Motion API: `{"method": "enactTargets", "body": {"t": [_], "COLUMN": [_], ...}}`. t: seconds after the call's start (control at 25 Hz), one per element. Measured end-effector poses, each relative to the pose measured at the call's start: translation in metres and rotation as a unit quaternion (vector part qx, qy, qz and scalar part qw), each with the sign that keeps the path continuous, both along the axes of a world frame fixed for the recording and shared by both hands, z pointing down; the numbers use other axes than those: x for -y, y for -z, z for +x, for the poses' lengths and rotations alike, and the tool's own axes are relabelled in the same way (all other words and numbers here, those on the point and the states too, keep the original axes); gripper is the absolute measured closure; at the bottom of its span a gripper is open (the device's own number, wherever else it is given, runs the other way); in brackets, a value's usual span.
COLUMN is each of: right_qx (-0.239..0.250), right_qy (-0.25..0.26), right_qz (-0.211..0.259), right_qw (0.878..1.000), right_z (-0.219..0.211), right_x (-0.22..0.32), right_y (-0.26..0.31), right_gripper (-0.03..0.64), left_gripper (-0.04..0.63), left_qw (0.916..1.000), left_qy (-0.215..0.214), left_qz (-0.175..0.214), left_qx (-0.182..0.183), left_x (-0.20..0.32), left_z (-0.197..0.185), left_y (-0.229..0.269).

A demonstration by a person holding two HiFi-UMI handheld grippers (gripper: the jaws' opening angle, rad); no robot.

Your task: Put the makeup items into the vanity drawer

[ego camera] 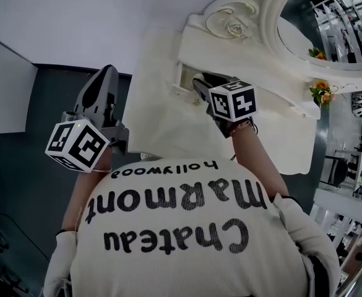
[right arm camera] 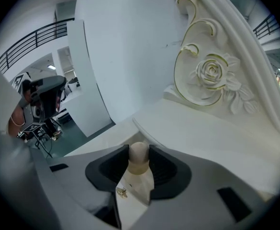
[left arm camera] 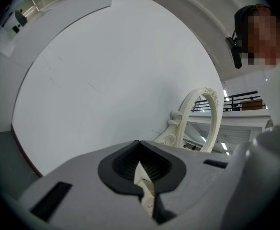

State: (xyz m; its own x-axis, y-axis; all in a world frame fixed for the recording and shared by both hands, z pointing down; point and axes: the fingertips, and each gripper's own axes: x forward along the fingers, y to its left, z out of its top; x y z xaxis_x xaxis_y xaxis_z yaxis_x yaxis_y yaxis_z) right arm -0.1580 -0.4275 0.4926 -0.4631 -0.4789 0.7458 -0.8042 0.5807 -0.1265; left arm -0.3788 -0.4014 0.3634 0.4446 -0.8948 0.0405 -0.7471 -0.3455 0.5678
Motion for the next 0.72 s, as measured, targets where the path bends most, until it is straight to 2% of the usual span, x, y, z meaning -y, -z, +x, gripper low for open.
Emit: {"method": "enactTargets", "body": {"t": [0.72], "right_qx": [-0.025], "right_qy": [0.017], "right_qz": [-0.037], "right_qw": [0.999], "right_z": [0.002], "right_x": [0.001], "right_y": [-0.016], "right_gripper": [0.463], "left_gripper": [0.586], "left_qw": [0.9998], "left_qy": [0.014], "left_qz": [-0.008], "left_qx": [-0.008], "left_x": [0.005], "left_z": [-0.004], "left_y": [-0.005]}}
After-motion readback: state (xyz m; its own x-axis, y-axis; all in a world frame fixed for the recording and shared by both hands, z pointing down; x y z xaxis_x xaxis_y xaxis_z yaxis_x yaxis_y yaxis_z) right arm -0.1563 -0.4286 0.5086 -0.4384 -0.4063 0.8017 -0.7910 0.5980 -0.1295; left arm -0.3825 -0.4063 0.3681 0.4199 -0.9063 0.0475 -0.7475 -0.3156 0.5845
